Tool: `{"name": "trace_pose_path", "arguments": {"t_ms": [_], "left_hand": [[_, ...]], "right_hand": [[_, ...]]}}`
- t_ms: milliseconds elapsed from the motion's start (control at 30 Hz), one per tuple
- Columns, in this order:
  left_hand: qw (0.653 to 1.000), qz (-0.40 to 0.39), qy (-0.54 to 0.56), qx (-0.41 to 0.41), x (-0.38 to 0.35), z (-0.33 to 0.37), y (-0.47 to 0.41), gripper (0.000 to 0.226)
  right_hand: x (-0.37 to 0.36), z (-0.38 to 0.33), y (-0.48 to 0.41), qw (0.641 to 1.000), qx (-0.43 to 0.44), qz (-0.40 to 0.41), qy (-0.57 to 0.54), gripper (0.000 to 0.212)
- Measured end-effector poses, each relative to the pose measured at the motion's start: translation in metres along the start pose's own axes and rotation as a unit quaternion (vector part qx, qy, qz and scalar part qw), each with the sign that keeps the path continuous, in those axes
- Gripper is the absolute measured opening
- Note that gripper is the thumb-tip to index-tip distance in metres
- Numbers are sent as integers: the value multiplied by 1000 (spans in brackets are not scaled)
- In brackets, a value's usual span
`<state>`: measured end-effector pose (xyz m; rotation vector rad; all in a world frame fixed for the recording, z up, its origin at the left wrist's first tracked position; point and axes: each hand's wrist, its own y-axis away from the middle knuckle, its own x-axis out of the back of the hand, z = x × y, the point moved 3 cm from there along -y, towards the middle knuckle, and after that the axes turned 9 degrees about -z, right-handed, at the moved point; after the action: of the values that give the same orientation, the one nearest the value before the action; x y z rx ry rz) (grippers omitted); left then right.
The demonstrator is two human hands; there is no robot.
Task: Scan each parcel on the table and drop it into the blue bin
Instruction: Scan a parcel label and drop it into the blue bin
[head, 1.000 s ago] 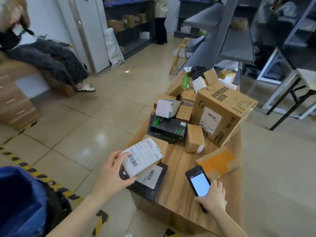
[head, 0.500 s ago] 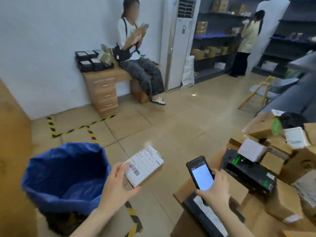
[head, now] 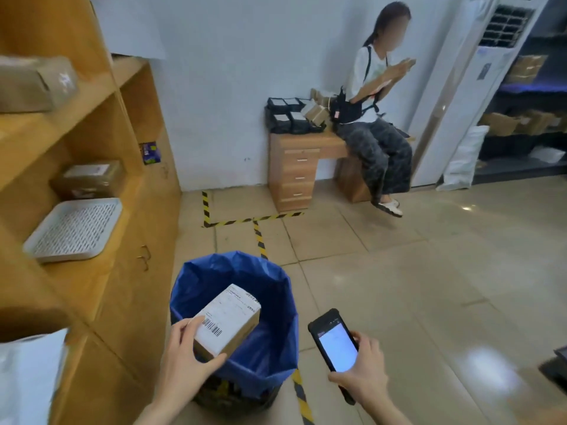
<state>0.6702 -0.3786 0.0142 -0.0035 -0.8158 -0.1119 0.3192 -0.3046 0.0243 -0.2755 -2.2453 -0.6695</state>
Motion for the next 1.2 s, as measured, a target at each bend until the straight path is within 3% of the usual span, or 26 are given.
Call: {"name": "trace_pose_path", "arguments": {"t_ms": [333,667,1000,1200], "left_hand": [[990,22,5,138,-4,-52,-61,93],[973,21,-2,229,-36,-51,-169,87],[957,-37,-2,289,-119,-123,-234,89],[948,-69,36,307,-178,-205,-276,91]], "right_hand": [[-53,-77,-106,992,24,-120,41,94],[-82,-122,-230,979,18,-205,6,86],[-175,-99,-280,966,-68,-243,-56,95],[-263,-82,-316,963,-170,-199,-65,103]]}}
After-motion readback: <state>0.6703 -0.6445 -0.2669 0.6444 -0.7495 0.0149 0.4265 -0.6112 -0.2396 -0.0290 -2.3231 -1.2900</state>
